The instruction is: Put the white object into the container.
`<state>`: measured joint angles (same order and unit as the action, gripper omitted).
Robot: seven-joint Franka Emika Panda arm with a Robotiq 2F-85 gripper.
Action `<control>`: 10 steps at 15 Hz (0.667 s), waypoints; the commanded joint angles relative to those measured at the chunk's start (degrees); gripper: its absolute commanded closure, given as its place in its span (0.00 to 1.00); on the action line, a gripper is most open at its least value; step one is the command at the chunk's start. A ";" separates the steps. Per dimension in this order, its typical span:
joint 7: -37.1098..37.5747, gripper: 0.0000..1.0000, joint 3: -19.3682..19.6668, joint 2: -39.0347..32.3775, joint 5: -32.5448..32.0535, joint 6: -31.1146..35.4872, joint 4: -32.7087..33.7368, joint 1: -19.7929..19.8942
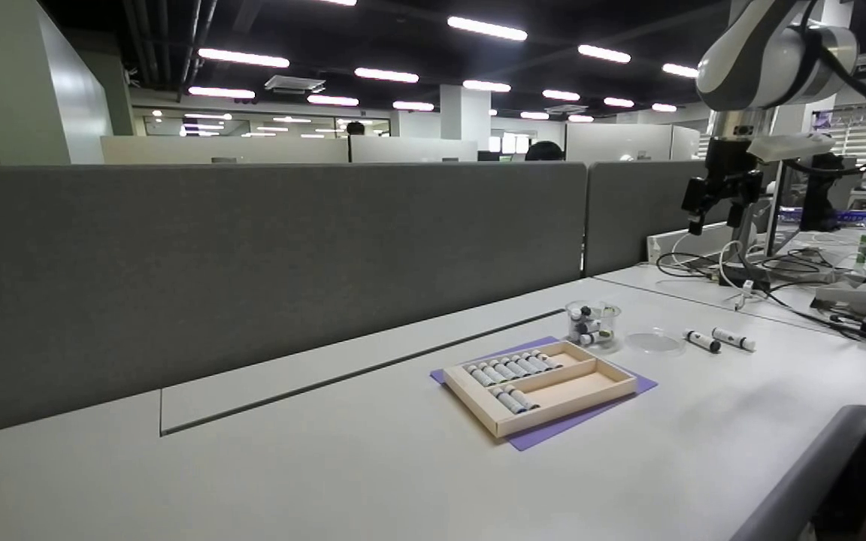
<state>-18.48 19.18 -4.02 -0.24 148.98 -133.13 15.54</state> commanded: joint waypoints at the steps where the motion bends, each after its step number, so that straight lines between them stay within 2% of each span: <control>1: 0.26 0.00 -1.00 0.10 -0.26 -0.09 -0.02 1.01; 2: 1.01 0.00 -0.89 -1.86 -0.26 -0.11 1.81 1.11; 6: -0.96 0.00 -2.51 -11.63 8.93 0.09 10.01 3.38; 8: -0.97 0.00 -3.27 -17.59 9.09 -0.31 14.28 5.17; 10: -5.56 0.00 -6.57 -22.99 11.75 1.59 17.29 8.60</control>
<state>-19.97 16.37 -18.15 8.51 149.90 -123.00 19.71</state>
